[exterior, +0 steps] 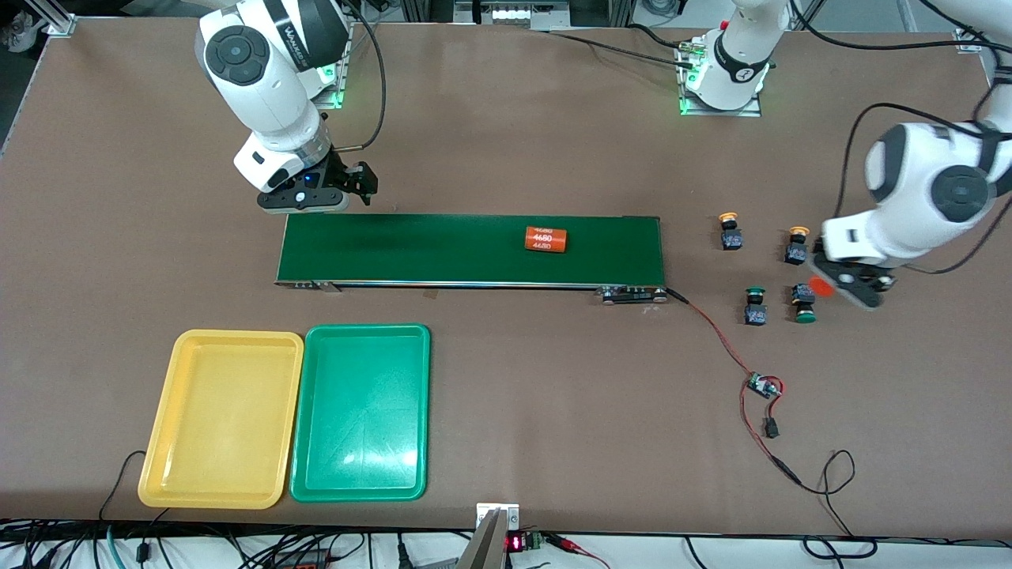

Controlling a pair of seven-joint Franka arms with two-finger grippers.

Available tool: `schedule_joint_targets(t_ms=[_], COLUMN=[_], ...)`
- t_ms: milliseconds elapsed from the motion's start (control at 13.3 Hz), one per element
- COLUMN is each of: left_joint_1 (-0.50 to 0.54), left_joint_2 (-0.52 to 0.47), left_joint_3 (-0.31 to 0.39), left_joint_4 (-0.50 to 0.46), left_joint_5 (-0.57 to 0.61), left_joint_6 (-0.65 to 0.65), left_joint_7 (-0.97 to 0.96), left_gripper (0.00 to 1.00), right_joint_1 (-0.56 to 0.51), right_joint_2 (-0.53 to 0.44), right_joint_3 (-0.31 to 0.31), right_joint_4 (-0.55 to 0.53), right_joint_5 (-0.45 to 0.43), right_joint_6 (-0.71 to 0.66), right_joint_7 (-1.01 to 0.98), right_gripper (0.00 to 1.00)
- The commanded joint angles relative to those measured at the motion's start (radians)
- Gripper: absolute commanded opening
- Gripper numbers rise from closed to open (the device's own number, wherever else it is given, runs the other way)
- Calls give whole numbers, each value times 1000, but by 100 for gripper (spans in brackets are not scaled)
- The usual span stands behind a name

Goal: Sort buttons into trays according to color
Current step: 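Place the second orange cylinder on the belt with the left gripper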

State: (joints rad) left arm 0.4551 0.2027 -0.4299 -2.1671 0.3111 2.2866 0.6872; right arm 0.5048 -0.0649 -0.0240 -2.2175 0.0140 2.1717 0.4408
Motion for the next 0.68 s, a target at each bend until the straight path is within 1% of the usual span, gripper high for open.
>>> schedule_joint_targets(t_ms=[0,150,226,451,602], left_joint_1=[-157,-191,-206,-289,-328], left_joint_2=[-14,-2,3,29,52], left_joint_3=[-10,-106,-139,-147,-171], left_joint_4=[-22,-16,-11,19,33], left_joint_5=[-7,-6,-6,3,2], left_joint_6=[-45,-64,-59,-52,-52], left_joint_7=[66,113,136,204,227], left_gripper=[0,0,0,0,0], right_joint_1=[1,1,1,1,1], right_joint_2=[1,0,0,1,0], right_joint_3=[3,3,3,3,3], right_joint_4=[9,9,9,7,9], right_joint_5=[53,55,55,55,55], right_joint_6=[-13,-13,-13,-15,-15], right_joint_7=[22,22,24,22,22], right_gripper=[100,100,100,100,100])
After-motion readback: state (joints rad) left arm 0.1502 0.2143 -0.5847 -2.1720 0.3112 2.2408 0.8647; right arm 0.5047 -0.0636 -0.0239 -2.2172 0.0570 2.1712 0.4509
